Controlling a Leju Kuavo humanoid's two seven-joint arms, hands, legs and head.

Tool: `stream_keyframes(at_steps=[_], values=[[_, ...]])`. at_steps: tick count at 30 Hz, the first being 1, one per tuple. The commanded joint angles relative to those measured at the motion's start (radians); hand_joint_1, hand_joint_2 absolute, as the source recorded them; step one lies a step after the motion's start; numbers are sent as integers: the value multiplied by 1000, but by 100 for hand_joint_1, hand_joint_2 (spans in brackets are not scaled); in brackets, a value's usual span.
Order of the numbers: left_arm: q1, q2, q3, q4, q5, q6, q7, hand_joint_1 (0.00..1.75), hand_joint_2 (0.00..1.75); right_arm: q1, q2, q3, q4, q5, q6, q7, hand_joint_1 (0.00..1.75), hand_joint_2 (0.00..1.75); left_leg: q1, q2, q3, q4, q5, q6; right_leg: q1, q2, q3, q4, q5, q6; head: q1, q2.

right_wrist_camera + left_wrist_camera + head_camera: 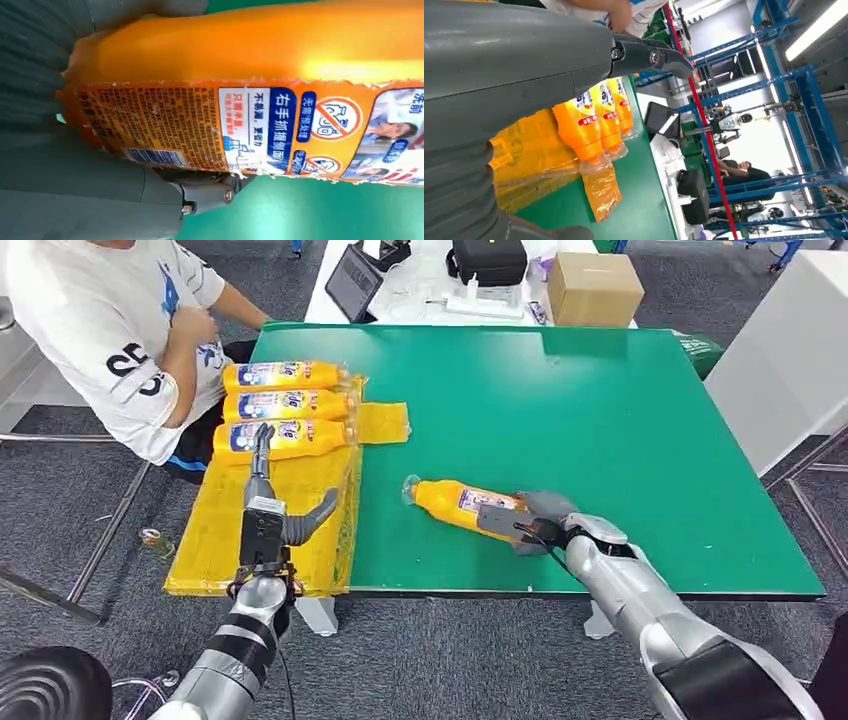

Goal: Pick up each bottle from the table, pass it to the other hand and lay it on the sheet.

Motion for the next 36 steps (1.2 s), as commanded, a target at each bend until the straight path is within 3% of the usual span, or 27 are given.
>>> stream_keyframes(at_steps=[1,4,7,18,36], values=[[-22,-1,3,52,5,-18,8,0,175,95,46,-50,17,-29,-93,-24,175,175,1,-1,4,-2,0,2,2,-2,5,-3,0,-3,0,0],[12,-15,27,-1,42,-97,58,0,175,201,90,-250,-218,-69,-383,-114,175,175,1,1,6,-4,0,1,2,-1,6,-5,1,-5,0,0],[25,-17,26,-22,40,-110,71,0,175,248,93,-277,-351,-24,-339,-51,175,175,0,3,3,-1,-2,1,1,3,2,-1,0,-4,-1,0],[24,-16,26,-22,40,-111,71,0,175,253,88,-282,-348,-25,-340,-52,175,175,-1,-1,-8,0,-1,1,0,-1,-5,0,0,-4,0,0],[24,-16,26,-22,40,-111,71,0,175,253,88,-282,-348,-25,-340,-52,175,175,-1,-2,-8,0,-1,2,0,-1,-6,0,0,-4,-1,0]])
